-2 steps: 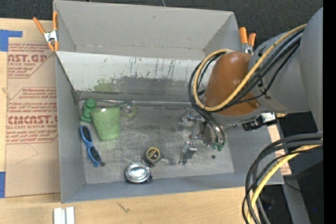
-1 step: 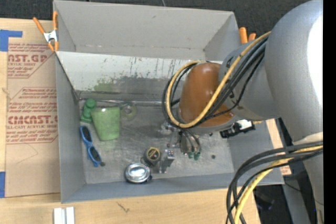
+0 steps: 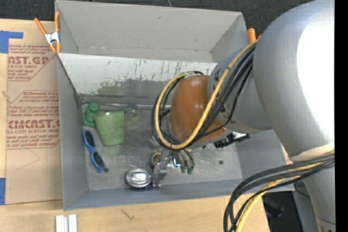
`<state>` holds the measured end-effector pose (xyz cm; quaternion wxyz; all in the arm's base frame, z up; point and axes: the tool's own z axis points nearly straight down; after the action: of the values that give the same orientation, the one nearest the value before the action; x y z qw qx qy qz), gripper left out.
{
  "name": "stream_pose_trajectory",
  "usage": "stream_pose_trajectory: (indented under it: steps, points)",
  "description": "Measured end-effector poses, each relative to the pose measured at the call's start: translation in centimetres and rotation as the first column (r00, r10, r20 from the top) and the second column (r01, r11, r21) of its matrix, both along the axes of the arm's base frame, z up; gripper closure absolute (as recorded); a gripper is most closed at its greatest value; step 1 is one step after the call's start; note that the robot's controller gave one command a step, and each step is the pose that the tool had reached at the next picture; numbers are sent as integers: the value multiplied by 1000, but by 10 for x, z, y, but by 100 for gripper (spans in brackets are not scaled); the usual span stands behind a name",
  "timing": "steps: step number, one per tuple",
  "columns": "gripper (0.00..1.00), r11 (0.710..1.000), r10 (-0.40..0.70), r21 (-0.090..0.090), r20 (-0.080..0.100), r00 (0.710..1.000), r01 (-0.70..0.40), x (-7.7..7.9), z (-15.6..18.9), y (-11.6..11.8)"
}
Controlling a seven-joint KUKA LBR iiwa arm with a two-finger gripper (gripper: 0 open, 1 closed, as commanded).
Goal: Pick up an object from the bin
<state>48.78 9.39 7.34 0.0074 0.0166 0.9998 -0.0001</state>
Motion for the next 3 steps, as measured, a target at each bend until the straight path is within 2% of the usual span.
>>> stream_pose_trajectory:
  steps: [1, 2, 3]
  points:
    - [0, 996, 90, 3, -4, 996, -90, 4, -1, -43]
    - [0, 981, 193, -2, 1, 981, -193, -1, 0, -2]
    - [100, 981, 192, 0, -6, 981, -192, -2, 1, -2]
